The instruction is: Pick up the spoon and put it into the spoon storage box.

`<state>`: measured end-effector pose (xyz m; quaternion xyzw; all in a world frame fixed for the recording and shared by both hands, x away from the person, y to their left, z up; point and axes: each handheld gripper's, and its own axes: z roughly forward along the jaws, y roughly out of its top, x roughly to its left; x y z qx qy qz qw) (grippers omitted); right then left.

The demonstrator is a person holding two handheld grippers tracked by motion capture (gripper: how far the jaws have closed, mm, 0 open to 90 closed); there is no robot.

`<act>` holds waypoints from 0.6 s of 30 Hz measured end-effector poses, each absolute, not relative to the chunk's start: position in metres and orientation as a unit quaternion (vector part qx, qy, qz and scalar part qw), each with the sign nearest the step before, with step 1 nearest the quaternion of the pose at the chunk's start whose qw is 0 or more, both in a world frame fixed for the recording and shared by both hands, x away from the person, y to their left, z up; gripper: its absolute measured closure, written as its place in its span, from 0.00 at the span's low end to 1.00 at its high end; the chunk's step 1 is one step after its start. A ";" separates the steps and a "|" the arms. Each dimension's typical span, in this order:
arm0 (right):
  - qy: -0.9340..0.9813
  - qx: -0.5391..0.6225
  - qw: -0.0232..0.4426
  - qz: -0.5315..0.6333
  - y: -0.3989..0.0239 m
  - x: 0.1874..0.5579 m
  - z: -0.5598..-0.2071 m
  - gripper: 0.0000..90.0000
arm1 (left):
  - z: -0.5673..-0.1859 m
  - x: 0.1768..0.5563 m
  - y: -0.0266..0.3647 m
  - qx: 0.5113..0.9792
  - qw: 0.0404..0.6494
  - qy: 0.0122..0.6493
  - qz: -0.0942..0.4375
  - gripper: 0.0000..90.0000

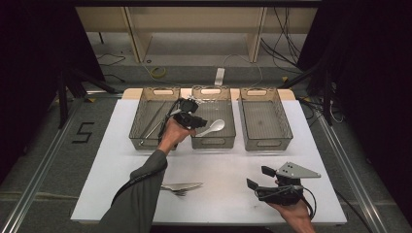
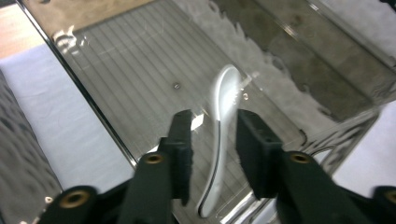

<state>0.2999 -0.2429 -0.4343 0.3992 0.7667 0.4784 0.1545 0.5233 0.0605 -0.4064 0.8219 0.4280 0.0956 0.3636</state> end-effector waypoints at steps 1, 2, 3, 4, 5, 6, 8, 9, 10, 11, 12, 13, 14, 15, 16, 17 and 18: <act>0.767 0.399 0.155 0.479 -0.243 0.300 -0.434 0.30 | -0.404 0.523 0.061 0.824 0.361 0.425 0.097 0.65; 0.767 0.399 0.155 0.478 -0.243 0.300 -0.434 0.30 | -0.402 0.521 0.061 0.825 0.361 0.424 0.099 0.63; 0.766 0.399 0.156 0.479 -0.243 0.300 -0.434 0.30 | -0.400 0.520 0.062 0.827 0.358 0.423 0.098 0.61; 0.766 0.399 0.156 0.479 -0.243 0.300 -0.434 0.30 | -0.397 0.519 0.063 0.829 0.356 0.420 0.099 0.57; 0.766 0.399 0.156 0.479 -0.243 0.300 -0.434 0.30 | -0.395 0.517 0.064 0.832 0.352 0.418 0.100 0.53; 0.766 0.400 0.156 0.479 -0.243 0.300 -0.434 0.30 | -0.393 0.515 0.065 0.834 0.349 0.416 0.100 0.50; 0.767 0.400 0.156 0.477 -0.243 0.300 -0.434 0.30 | -0.390 0.511 0.069 0.836 0.348 0.412 0.098 0.46; 0.767 0.400 0.156 0.477 -0.243 0.300 -0.434 0.30 | -0.388 0.509 0.070 0.835 0.349 0.413 0.095 0.44; 0.767 0.400 0.156 0.477 -0.243 0.300 -0.434 0.30 | -0.387 0.507 0.073 0.836 0.350 0.412 0.094 0.42; 0.767 0.400 0.156 0.477 -0.243 0.300 -0.435 0.30 | -0.385 0.504 0.076 0.837 0.351 0.410 0.092 0.41; 0.767 0.401 0.156 0.477 -0.243 0.300 -0.435 0.30 | -0.383 0.500 0.078 0.838 0.351 0.407 0.092 0.40; 0.767 0.400 0.157 0.477 -0.243 0.300 -0.435 0.30 | -0.382 0.496 0.082 0.841 0.349 0.402 0.091 0.39; 0.766 0.402 0.155 0.477 -0.243 0.299 -0.434 0.30 | -0.380 0.492 0.085 0.842 0.350 0.400 0.089 0.38; 0.766 0.401 0.157 0.477 -0.243 0.299 -0.434 0.30 | -0.379 0.487 0.088 0.843 0.350 0.398 0.090 0.37; 0.766 0.402 0.158 0.477 -0.243 0.299 -0.434 0.30 | -0.378 0.483 0.092 0.845 0.348 0.396 0.091 0.37; 0.766 0.402 0.157 0.477 -0.243 0.299 -0.434 0.30 | -0.377 0.478 0.095 0.849 0.345 0.391 0.091 0.36; 0.767 0.401 0.158 0.476 -0.243 0.300 -0.434 0.30 | -0.377 0.474 0.099 0.849 0.346 0.388 0.091 0.36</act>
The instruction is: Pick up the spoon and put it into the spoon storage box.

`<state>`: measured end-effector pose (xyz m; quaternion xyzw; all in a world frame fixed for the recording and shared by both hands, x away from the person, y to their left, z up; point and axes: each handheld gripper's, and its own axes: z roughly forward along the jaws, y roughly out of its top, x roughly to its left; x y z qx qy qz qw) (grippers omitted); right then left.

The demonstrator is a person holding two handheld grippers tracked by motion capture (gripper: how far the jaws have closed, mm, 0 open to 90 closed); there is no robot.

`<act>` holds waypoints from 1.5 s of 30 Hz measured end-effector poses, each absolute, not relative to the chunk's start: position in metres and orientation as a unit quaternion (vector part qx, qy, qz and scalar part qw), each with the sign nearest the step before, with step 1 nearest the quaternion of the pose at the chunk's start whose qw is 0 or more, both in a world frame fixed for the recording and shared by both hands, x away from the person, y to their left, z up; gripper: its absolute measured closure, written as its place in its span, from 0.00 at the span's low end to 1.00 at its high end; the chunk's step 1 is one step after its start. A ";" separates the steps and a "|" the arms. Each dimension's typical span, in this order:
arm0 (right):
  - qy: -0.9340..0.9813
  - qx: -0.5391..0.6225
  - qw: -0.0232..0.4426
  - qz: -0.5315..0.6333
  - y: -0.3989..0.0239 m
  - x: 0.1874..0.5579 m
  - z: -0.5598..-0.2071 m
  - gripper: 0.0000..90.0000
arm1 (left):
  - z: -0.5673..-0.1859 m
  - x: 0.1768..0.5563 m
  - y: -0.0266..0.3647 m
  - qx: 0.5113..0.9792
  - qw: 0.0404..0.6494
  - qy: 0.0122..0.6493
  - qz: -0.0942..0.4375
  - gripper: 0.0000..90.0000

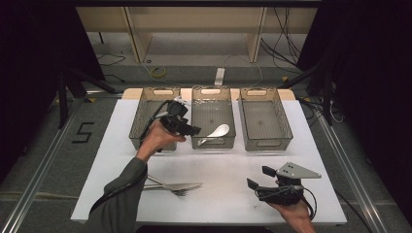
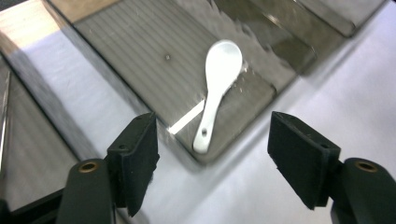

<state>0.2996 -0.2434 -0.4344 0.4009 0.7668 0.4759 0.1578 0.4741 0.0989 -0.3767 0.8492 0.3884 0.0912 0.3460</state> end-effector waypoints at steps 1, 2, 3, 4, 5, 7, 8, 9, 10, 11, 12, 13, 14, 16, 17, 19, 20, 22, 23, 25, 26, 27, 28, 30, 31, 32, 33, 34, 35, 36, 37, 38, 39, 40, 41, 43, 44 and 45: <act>0.767 0.400 0.158 0.475 -0.243 0.300 -0.435 0.30 | -0.376 0.470 0.102 0.849 0.349 0.387 0.092 0.35; 0.768 0.400 0.158 0.475 -0.243 0.299 -0.434 0.30 | -0.375 0.466 0.106 0.851 0.347 0.383 0.091 0.35; 0.768 0.400 0.158 0.475 -0.243 0.299 -0.434 0.30 | -0.375 0.462 0.110 0.850 0.347 0.384 0.092 0.35; 0.768 0.401 0.157 0.475 -0.242 0.299 -0.434 0.30 | -0.376 0.459 0.113 0.852 0.346 0.383 0.093 0.34; 0.768 0.401 0.157 0.474 -0.242 0.299 -0.434 0.30 | -0.376 0.455 0.116 0.853 0.343 0.383 0.093 0.34; 0.768 0.401 0.158 0.474 -0.242 0.299 -0.434 0.30 | -0.378 0.449 0.122 0.854 0.341 0.381 0.097 0.34; 0.768 0.402 0.158 0.474 -0.242 0.300 -0.435 0.30 | -0.379 0.446 0.125 0.855 0.338 0.380 0.099 0.34; 0.768 0.402 0.158 0.474 -0.242 0.300 -0.435 0.30 | -0.381 0.444 0.127 0.857 0.337 0.378 0.101 0.33; 0.767 0.402 0.158 0.474 -0.242 0.300 -0.435 0.30 | -0.384 0.442 0.130 0.858 0.332 0.378 0.101 0.33; 0.768 0.402 0.158 0.474 -0.242 0.300 -0.435 0.30 | -0.387 0.440 0.132 0.860 0.329 0.377 0.102 0.33; 0.768 0.401 0.158 0.474 -0.242 0.300 -0.435 0.30 | -0.389 0.438 0.135 0.861 0.324 0.378 0.101 0.33; 0.768 0.402 0.158 0.474 -0.242 0.300 -0.435 0.30 | -0.391 0.437 0.137 0.864 0.317 0.377 0.102 0.32; 0.768 0.401 0.158 0.474 -0.242 0.300 -0.435 0.30 | -0.393 0.436 0.139 0.865 0.314 0.377 0.105 0.32; 0.769 0.399 0.159 0.474 -0.241 0.300 -0.434 0.30 | -0.396 0.433 0.144 0.865 0.315 0.377 0.103 0.31; 0.768 0.399 0.159 0.475 -0.241 0.300 -0.434 0.30 | -0.397 0.431 0.146 0.865 0.314 0.377 0.104 0.31; 0.768 0.399 0.158 0.475 -0.242 0.300 -0.434 0.30 | -0.400 0.428 0.150 0.866 0.312 0.376 0.106 0.30; 0.769 0.398 0.158 0.475 -0.241 0.300 -0.435 0.30 | -0.400 0.427 0.151 0.866 0.310 0.377 0.105 0.30; 0.768 0.398 0.158 0.476 -0.241 0.300 -0.434 0.30 | -0.404 0.424 0.154 0.869 0.305 0.376 0.104 0.30; 0.769 0.397 0.158 0.476 -0.241 0.299 -0.434 0.30 | -0.405 0.423 0.156 0.869 0.304 0.377 0.103 0.29; 0.769 0.398 0.157 0.475 -0.241 0.300 -0.434 0.30 | -0.407 0.420 0.158 0.869 0.303 0.378 0.100 0.28; 0.769 0.398 0.157 0.475 -0.241 0.300 -0.434 0.30 | -0.408 0.419 0.159 0.870 0.301 0.377 0.099 0.28; 0.769 0.398 0.157 0.475 -0.241 0.300 -0.434 0.30 | -0.408 0.418 0.160 0.871 0.300 0.376 0.101 0.28; 0.769 0.397 0.158 0.475 -0.241 0.300 -0.434 0.30 | -0.408 0.417 0.160 0.871 0.300 0.375 0.101 0.28; 0.770 0.397 0.158 0.474 -0.241 0.300 -0.434 0.30 | -0.408 0.415 0.160 0.873 0.297 0.373 0.102 0.27; 0.769 0.397 0.158 0.474 -0.241 0.300 -0.434 0.30 | -0.408 0.415 0.160 0.873 0.296 0.373 0.102 0.27; 0.769 0.397 0.158 0.474 -0.241 0.300 -0.434 0.30 | -0.409 0.414 0.160 0.874 0.296 0.372 0.101 0.27; 0.769 0.397 0.158 0.475 -0.241 0.300 -0.434 0.30 | -0.409 0.413 0.160 0.875 0.294 0.371 0.102 0.27; 0.769 0.397 0.158 0.475 -0.241 0.300 -0.434 0.30 | -0.409 0.412 0.160 0.877 0.291 0.370 0.101 0.26; 0.769 0.397 0.158 0.475 -0.241 0.300 -0.434 0.30 | -0.410 0.411 0.160 0.877 0.290 0.369 0.101 0.26; 0.769 0.397 0.158 0.475 -0.241 0.300 -0.434 0.30 | -0.410 0.410 0.160 0.878 0.288 0.369 0.101 0.26; 0.769 0.397 0.158 0.475 -0.241 0.300 -0.434 0.30 | -0.411 0.409 0.160 0.879 0.286 0.368 0.101 0.26; 0.769 0.397 0.158 0.475 -0.241 0.300 -0.434 0.30 | -0.411 0.408 0.160 0.881 0.283 0.366 0.101 0.26; 0.769 0.398 0.157 0.475 -0.241 0.300 -0.434 0.30 | -0.412 0.407 0.160 0.882 0.281 0.365 0.100 0.26; 0.769 0.398 0.157 0.475 -0.241 0.300 -0.434 0.30 | -0.413 0.406 0.159 0.883 0.279 0.364 0.102 0.26; 0.769 0.398 0.157 0.476 -0.241 0.300 -0.434 0.30 | -0.413 0.406 0.159 0.884 0.277 0.363 0.100 0.26; 0.769 0.398 0.157 0.476 -0.241 0.300 -0.434 0.30 | -0.415 0.404 0.159 0.886 0.274 0.362 0.097 0.25; 0.769 0.397 0.157 0.476 -0.242 0.300 -0.434 0.30 | -0.415 0.404 0.159 0.885 0.274 0.363 0.097 0.25; 0.769 0.398 0.156 0.476 -0.242 0.300 -0.434 0.30 | -0.416 0.403 0.159 0.886 0.273 0.362 0.097 0.25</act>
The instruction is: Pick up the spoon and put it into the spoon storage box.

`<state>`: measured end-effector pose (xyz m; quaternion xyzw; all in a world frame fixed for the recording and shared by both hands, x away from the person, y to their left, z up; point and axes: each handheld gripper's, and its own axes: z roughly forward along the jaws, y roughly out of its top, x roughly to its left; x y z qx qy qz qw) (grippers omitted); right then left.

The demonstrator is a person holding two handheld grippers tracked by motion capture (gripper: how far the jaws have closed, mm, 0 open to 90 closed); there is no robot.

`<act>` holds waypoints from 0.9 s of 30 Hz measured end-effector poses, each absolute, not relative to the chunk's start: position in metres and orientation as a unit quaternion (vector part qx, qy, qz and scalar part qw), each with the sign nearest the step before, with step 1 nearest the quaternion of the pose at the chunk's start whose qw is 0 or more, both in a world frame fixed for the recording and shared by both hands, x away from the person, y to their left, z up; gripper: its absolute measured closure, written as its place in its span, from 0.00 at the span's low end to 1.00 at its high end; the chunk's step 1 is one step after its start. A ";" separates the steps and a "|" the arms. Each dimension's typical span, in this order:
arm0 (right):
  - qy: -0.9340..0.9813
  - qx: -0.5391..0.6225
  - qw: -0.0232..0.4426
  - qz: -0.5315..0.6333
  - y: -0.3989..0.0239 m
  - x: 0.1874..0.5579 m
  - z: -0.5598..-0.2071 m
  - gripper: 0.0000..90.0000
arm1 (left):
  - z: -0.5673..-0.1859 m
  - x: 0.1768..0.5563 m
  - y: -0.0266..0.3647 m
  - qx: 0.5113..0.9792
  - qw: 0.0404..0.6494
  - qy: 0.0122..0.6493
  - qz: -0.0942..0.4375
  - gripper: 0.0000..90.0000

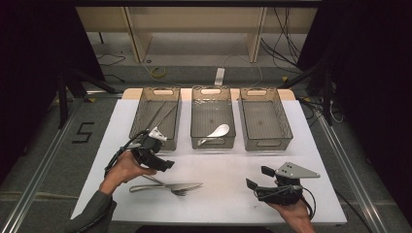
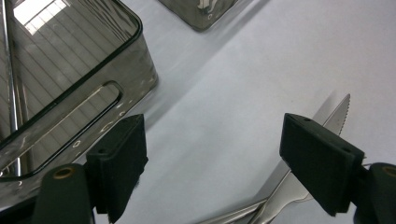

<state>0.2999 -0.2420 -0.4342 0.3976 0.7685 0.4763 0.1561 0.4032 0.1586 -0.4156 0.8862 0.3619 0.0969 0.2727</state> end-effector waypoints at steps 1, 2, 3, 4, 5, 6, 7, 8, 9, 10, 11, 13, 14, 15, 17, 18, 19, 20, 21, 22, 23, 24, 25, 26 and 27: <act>0.768 0.398 0.155 0.477 -0.242 0.300 -0.434 0.30 | -0.416 0.402 0.158 0.887 0.271 0.361 0.095 0.25; 0.768 0.398 0.155 0.477 -0.242 0.300 -0.434 0.30 | -0.416 0.402 0.158 0.888 0.270 0.360 0.096 0.25; 0.768 0.398 0.155 0.477 -0.242 0.300 -0.435 0.30 | -0.417 0.400 0.157 0.889 0.269 0.358 0.096 0.25; 0.769 0.398 0.155 0.477 -0.242 0.301 -0.435 0.30 | -0.417 0.399 0.156 0.891 0.265 0.356 0.094 0.24; 0.769 0.397 0.155 0.476 -0.242 0.300 -0.435 0.30 | -0.417 0.398 0.156 0.892 0.263 0.356 0.094 0.24; 0.769 0.397 0.154 0.476 -0.242 0.300 -0.435 0.30 | -0.417 0.397 0.155 0.892 0.263 0.355 0.093 0.24; 0.769 0.398 0.154 0.477 -0.242 0.300 -0.435 0.30 | -0.418 0.395 0.155 0.893 0.262 0.355 0.091 0.24; 0.768 0.399 0.154 0.477 -0.242 0.300 -0.435 0.30 | -0.418 0.394 0.155 0.894 0.260 0.353 0.090 0.23; 0.768 0.398 0.154 0.478 -0.243 0.300 -0.435 0.30 | -0.418 0.393 0.155 0.895 0.259 0.353 0.088 0.23; 0.767 0.398 0.154 0.478 -0.243 0.300 -0.435 0.30 | -0.419 0.392 0.156 0.895 0.260 0.353 0.086 0.23; 0.767 0.398 0.154 0.478 -0.243 0.300 -0.435 0.30 | -0.419 0.392 0.157 0.895 0.257 0.353 0.086 0.23; 0.768 0.398 0.154 0.478 -0.243 0.300 -0.435 0.30 | -0.419 0.391 0.158 0.894 0.256 0.357 0.087 0.23; 0.767 0.399 0.154 0.478 -0.243 0.300 -0.435 0.30 | -0.419 0.390 0.159 0.895 0.253 0.357 0.086 0.23; 0.768 0.398 0.154 0.478 -0.243 0.300 -0.435 0.30 | -0.419 0.390 0.160 0.897 0.249 0.356 0.085 0.23; 0.767 0.400 0.153 0.478 -0.243 0.300 -0.435 0.30 | -0.419 0.388 0.161 0.897 0.246 0.358 0.084 0.23; 0.767 0.399 0.154 0.478 -0.243 0.301 -0.435 0.30 | -0.419 0.387 0.161 0.898 0.243 0.357 0.083 0.23; 0.767 0.399 0.154 0.478 -0.243 0.301 -0.435 0.30 | -0.420 0.386 0.162 0.899 0.240 0.356 0.083 0.23; 0.767 0.400 0.154 0.478 -0.243 0.301 -0.435 0.30 | -0.420 0.384 0.162 0.900 0.237 0.357 0.081 0.23; 0.767 0.399 0.154 0.478 -0.243 0.301 -0.435 0.30 | -0.421 0.383 0.163 0.901 0.234 0.356 0.080 0.23; 0.767 0.399 0.153 0.478 -0.243 0.301 -0.435 0.30 | -0.421 0.383 0.163 0.902 0.231 0.357 0.078 0.23; 0.768 0.399 0.153 0.477 -0.242 0.301 -0.435 0.30 | -0.422 0.382 0.164 0.902 0.228 0.358 0.077 0.23; 0.768 0.398 0.154 0.477 -0.242 0.301 -0.435 0.30 | -0.422 0.381 0.165 0.902 0.226 0.359 0.076 0.24; 0.769 0.398 0.154 0.477 -0.242 0.301 -0.435 0.30 | -0.422 0.380 0.165 0.903 0.225 0.359 0.077 0.24; 0.769 0.397 0.154 0.477 -0.241 0.301 -0.435 0.30 | -0.422 0.379 0.166 0.903 0.222 0.359 0.078 0.24; 0.769 0.398 0.154 0.477 -0.241 0.301 -0.435 0.30 | -0.422 0.379 0.167 0.904 0.220 0.359 0.078 0.24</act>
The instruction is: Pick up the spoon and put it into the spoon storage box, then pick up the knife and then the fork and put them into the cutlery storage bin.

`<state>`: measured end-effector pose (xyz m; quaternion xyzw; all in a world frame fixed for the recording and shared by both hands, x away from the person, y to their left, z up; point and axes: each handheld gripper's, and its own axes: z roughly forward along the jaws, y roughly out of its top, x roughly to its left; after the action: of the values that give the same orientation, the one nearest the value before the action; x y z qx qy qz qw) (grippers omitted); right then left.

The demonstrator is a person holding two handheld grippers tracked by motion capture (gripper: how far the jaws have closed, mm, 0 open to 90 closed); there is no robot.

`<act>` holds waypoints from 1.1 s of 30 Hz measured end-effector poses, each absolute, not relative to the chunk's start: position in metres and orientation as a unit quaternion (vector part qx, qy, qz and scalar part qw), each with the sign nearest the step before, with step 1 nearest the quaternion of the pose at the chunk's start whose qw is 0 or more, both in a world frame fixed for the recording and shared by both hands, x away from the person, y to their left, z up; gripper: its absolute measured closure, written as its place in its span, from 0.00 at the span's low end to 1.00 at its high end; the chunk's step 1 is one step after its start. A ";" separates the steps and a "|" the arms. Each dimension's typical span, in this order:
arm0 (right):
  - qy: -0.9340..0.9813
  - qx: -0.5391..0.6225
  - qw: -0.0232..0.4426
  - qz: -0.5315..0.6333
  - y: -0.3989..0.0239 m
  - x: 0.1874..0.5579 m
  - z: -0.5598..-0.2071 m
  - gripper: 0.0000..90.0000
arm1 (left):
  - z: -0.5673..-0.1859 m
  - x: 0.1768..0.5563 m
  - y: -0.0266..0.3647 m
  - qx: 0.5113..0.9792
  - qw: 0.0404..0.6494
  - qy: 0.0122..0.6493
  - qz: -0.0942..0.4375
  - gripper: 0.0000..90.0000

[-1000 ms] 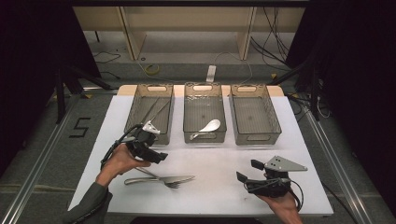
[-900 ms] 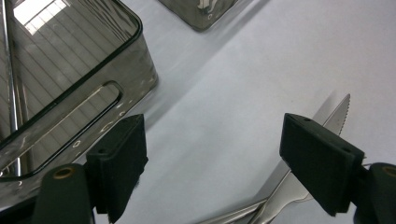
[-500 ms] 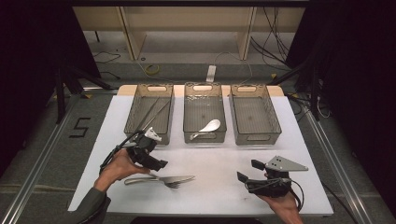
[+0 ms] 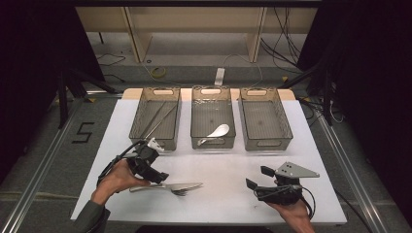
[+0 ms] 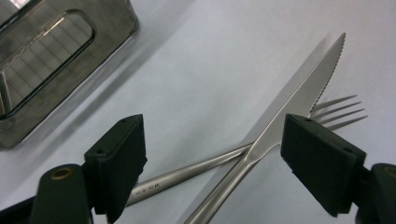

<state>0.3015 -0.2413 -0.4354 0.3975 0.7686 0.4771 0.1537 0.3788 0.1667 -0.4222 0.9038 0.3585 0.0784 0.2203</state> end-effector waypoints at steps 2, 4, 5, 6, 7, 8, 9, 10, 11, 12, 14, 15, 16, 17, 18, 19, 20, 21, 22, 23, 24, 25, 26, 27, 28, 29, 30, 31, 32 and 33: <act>0.768 0.398 0.153 0.477 -0.241 0.302 -0.435 0.30 | -0.423 0.378 0.168 0.904 0.216 0.360 0.078 0.24; 0.768 0.398 0.154 0.477 -0.241 0.302 -0.436 0.30 | -0.425 0.377 0.169 0.905 0.214 0.361 0.076 0.25; 0.769 0.397 0.154 0.477 -0.241 0.302 -0.436 0.30 | -0.426 0.377 0.170 0.905 0.212 0.361 0.076 0.25; 0.769 0.397 0.154 0.477 -0.241 0.302 -0.435 0.30 | -0.427 0.377 0.170 0.905 0.210 0.362 0.075 0.25; 0.769 0.397 0.154 0.477 -0.241 0.302 -0.435 0.30 | -0.428 0.376 0.170 0.906 0.207 0.362 0.075 0.25; 0.769 0.397 0.153 0.477 -0.241 0.302 -0.435 0.30 | -0.429 0.376 0.170 0.906 0.204 0.363 0.073 0.26; 0.769 0.397 0.154 0.477 -0.241 0.302 -0.435 0.30 | -0.431 0.376 0.170 0.907 0.200 0.363 0.074 0.26; 0.769 0.396 0.153 0.477 -0.241 0.302 -0.435 0.30 | -0.432 0.375 0.170 0.907 0.197 0.364 0.073 0.26; 0.770 0.396 0.153 0.477 -0.241 0.302 -0.435 0.30 | -0.433 0.375 0.170 0.908 0.192 0.364 0.073 0.26; 0.770 0.397 0.154 0.476 -0.241 0.302 -0.435 0.30 | -0.434 0.375 0.171 0.909 0.190 0.365 0.072 0.26; 0.769 0.396 0.154 0.477 -0.241 0.302 -0.435 0.30 | -0.436 0.376 0.172 0.911 0.181 0.363 0.071 0.26; 0.769 0.396 0.154 0.477 -0.242 0.302 -0.435 0.30 | -0.436 0.376 0.173 0.912 0.178 0.362 0.070 0.26; 0.769 0.396 0.154 0.477 -0.242 0.302 -0.435 0.30 | -0.437 0.376 0.174 0.912 0.178 0.364 0.069 0.26; 0.770 0.395 0.154 0.477 -0.241 0.302 -0.435 0.30 | -0.438 0.375 0.174 0.913 0.174 0.363 0.068 0.26; 0.769 0.396 0.153 0.477 -0.241 0.302 -0.435 0.30 | -0.438 0.375 0.174 0.915 0.170 0.361 0.067 0.26; 0.770 0.394 0.153 0.477 -0.240 0.302 -0.435 0.30 | -0.439 0.374 0.174 0.915 0.168 0.361 0.066 0.27; 0.771 0.394 0.154 0.476 -0.240 0.302 -0.435 0.30 | -0.439 0.373 0.174 0.916 0.166 0.359 0.067 0.27; 0.772 0.394 0.154 0.475 -0.240 0.302 -0.435 0.30 | -0.440 0.373 0.175 0.916 0.166 0.358 0.065 0.28; 0.772 0.393 0.154 0.475 -0.240 0.302 -0.435 0.30 | -0.441 0.372 0.174 0.918 0.164 0.356 0.064 0.28; 0.772 0.392 0.155 0.475 -0.240 0.302 -0.435 0.30 | -0.442 0.372 0.174 0.920 0.162 0.353 0.063 0.29; 0.773 0.391 0.157 0.474 -0.240 0.302 -0.435 0.30 | -0.443 0.371 0.174 0.920 0.161 0.351 0.064 0.29; 0.773 0.391 0.158 0.474 -0.239 0.302 -0.435 0.30 | -0.443 0.370 0.174 0.923 0.157 0.345 0.063 0.30; 0.774 0.391 0.158 0.473 -0.239 0.302 -0.435 0.30 | -0.443 0.370 0.174 0.924 0.156 0.343 0.060 0.32; 0.774 0.391 0.158 0.472 -0.239 0.301 -0.435 0.30 | -0.443 0.369 0.173 0.926 0.156 0.340 0.059 0.34; 0.773 0.392 0.158 0.473 -0.239 0.301 -0.434 0.30 | -0.444 0.368 0.172 0.927 0.154 0.337 0.057 0.36; 0.773 0.392 0.159 0.473 -0.239 0.300 -0.434 0.30 | -0.445 0.367 0.171 0.929 0.150 0.333 0.055 0.37; 0.773 0.393 0.159 0.472 -0.239 0.300 -0.435 0.30 | -0.446 0.367 0.171 0.932 0.146 0.329 0.053 0.39; 0.772 0.393 0.160 0.473 -0.239 0.300 -0.435 0.30 | -0.447 0.366 0.170 0.934 0.143 0.323 0.051 0.41; 0.773 0.392 0.160 0.472 -0.240 0.300 -0.434 0.30 | -0.448 0.366 0.169 0.935 0.142 0.321 0.049 0.43; 0.773 0.393 0.160 0.472 -0.240 0.300 -0.434 0.30 | -0.450 0.365 0.168 0.934 0.143 0.323 0.048 0.44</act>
<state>0.3001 -0.2400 -0.4342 0.3925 0.7727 0.4724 0.1599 0.3651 0.1679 -0.4503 0.9343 0.3227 0.0478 0.1433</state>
